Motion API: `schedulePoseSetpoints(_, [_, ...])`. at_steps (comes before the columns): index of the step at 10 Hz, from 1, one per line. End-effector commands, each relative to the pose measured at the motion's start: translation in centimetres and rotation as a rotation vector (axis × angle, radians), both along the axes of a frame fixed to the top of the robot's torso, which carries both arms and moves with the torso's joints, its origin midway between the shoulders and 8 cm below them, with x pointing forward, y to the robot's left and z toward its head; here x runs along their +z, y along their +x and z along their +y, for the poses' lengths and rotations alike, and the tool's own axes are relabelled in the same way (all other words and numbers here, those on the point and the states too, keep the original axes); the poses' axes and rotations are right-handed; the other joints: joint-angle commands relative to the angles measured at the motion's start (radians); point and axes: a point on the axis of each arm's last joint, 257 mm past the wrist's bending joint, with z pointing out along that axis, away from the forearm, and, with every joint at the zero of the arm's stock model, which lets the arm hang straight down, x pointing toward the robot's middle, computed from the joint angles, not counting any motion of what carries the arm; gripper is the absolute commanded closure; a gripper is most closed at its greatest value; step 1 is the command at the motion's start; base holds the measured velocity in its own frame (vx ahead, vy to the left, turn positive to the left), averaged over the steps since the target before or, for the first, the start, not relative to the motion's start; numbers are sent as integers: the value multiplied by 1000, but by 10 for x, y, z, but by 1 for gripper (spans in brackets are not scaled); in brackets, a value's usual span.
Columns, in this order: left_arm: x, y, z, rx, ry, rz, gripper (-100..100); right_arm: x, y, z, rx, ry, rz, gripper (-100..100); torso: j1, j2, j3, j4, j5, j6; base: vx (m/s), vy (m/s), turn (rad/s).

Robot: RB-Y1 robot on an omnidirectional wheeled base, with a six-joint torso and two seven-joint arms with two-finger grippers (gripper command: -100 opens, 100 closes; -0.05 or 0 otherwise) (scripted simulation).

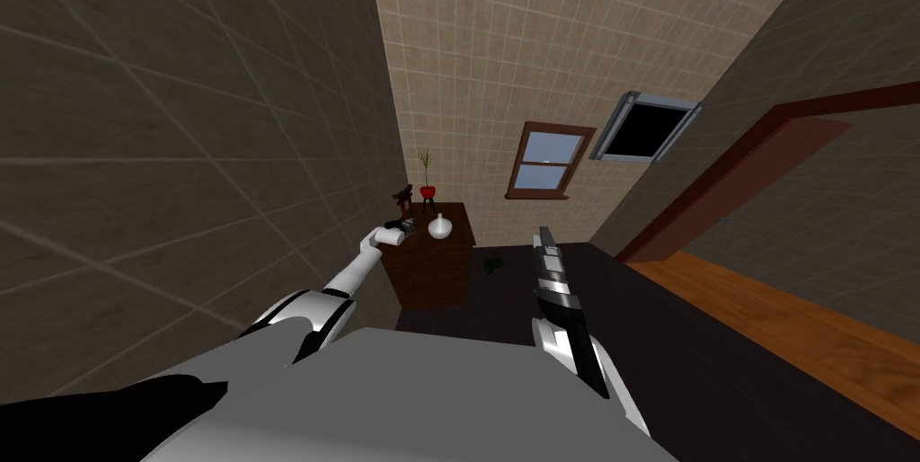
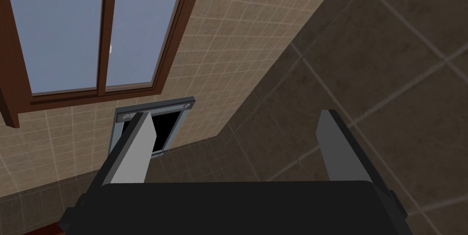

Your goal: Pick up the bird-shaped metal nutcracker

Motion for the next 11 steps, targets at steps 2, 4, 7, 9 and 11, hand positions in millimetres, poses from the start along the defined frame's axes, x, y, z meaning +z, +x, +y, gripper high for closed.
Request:
schedulePoseSetpoints(2, [-16,-2,13,31,2,76,-100,0,0,0,0,0,0,0,0,0,0,0,0,0,7,-15,-21])
schedulePoseSetpoints(4, [-18,-1,25,58,10,138,-100,0,0,0,0,0,0,0,1,0,0,0,0,0,9,-19,-65])
schedulePoseSetpoints(7, [-27,-6,41,98,13,217,-100,0,0,0,0,0,0,0,1,0,0,0,0,-1,13,-16,-37])
schedulePoseSetpoints(9, [-30,-11,55,134,15,286,-100,0,0,0,0,0,0,0,1,0,0,0,0,0,13,-12,-67])
schedulePoseSetpoints(11, [-33,-18,67,170,14,351,-100,0,0,0,0,0,0,0,1,-1,0,0,0,0,23,-16,-61])
